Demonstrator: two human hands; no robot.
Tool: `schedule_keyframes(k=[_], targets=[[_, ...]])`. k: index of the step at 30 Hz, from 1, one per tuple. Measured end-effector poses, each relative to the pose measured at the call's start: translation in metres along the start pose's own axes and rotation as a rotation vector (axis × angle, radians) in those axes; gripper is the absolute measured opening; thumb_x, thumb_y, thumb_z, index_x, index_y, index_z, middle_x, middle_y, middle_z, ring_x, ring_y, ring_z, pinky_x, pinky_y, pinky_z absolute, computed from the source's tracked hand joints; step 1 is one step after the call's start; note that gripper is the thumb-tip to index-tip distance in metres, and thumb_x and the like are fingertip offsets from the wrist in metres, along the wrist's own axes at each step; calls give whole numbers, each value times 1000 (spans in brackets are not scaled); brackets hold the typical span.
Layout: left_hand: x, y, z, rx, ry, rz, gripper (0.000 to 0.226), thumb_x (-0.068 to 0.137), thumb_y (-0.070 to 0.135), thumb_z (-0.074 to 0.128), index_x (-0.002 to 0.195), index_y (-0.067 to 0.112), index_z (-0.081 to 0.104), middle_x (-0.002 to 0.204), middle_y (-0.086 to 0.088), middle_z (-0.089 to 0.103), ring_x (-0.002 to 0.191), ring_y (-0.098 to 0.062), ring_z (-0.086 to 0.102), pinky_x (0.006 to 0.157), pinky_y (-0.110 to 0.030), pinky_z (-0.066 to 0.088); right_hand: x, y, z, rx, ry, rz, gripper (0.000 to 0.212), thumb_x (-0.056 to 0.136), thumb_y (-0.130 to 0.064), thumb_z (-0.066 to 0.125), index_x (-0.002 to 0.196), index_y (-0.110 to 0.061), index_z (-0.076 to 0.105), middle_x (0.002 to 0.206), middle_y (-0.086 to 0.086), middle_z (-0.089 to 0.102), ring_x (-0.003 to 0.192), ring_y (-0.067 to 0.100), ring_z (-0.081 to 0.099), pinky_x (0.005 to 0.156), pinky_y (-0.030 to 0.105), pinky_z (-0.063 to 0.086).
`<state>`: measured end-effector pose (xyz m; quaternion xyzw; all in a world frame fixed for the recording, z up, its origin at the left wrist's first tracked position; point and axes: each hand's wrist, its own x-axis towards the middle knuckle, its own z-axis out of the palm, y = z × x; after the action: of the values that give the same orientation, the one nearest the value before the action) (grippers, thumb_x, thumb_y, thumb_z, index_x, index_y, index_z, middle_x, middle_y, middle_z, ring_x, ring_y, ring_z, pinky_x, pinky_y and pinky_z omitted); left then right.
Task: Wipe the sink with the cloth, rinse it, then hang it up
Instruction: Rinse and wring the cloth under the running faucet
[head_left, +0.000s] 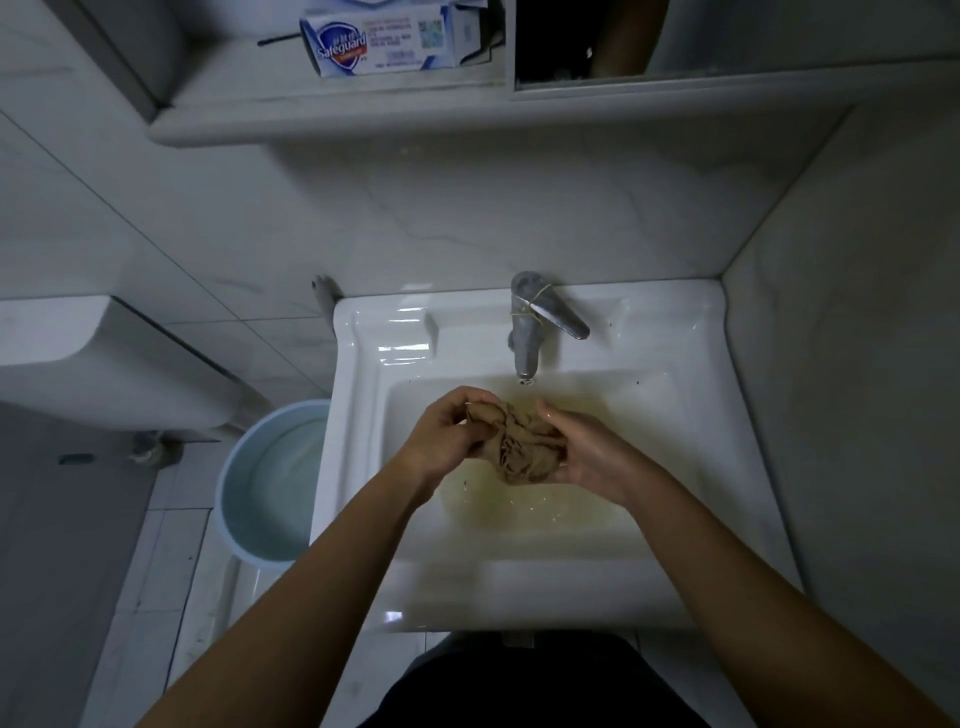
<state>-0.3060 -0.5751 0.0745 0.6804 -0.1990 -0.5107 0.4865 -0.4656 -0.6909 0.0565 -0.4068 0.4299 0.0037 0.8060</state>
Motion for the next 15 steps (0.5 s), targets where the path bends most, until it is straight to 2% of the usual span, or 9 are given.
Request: schedule_keyframes(k=[3, 5, 7, 9, 11, 13, 15], targets=[[1, 5, 6, 61, -14, 56, 34, 83, -21, 54, 95, 8, 68, 94, -12, 69, 89, -27, 64, 77, -40, 57, 1, -8, 6, -136, 63, 15, 39, 95, -39, 61, 115, -7, 71, 110, 14, 75, 104, 29, 72, 96, 52, 54], [2, 6, 8, 80, -11, 99, 34, 81, -22, 55, 93, 6, 68, 91, -13, 69, 88, -28, 64, 78, -44, 57, -1, -10, 6, -168, 20, 46, 40, 92, -40, 65, 116, -9, 71, 111, 12, 75, 104, 27, 72, 94, 45, 56], [2, 4, 6, 131, 15, 156, 32, 82, -22, 58, 89, 9, 67, 86, -8, 69, 84, -25, 65, 79, -49, 59, -6, -12, 5, -143, -81, 97, 42, 95, -43, 62, 119, -10, 69, 112, 9, 74, 98, 24, 72, 78, 34, 58], [1, 1, 4, 244, 42, 254, 31, 82, -17, 62, 88, 13, 65, 82, -2, 67, 78, -22, 62, 76, -49, 60, -11, -12, 5, -135, -162, 133, 38, 98, -39, 57, 120, -9, 66, 103, 7, 73, 84, 17, 69, 66, 27, 51], [-3, -3, 3, 365, 53, 349, 28, 81, -10, 64, 89, 17, 63, 82, 2, 67, 76, -24, 61, 72, -43, 59, -14, -11, 8, -145, -202, 133, 29, 99, -30, 57, 118, -10, 64, 94, 4, 70, 73, 12, 64, 60, 24, 44], [-6, -5, 1, 418, 52, 396, 32, 80, -9, 60, 91, 21, 61, 82, 7, 66, 75, -15, 60, 67, -30, 54, -12, -9, 8, -177, -215, 112, 18, 100, -23, 56, 113, -12, 63, 85, 2, 63, 66, 10, 54, 55, 22, 34], [-10, -8, -2, 461, 35, 422, 35, 83, -7, 57, 98, 24, 62, 86, 11, 66, 74, -5, 58, 68, -22, 51, -11, -8, 8, -186, -230, 111, 13, 101, -19, 54, 111, -12, 60, 76, 1, 51, 58, 9, 42, 54, 22, 25]])
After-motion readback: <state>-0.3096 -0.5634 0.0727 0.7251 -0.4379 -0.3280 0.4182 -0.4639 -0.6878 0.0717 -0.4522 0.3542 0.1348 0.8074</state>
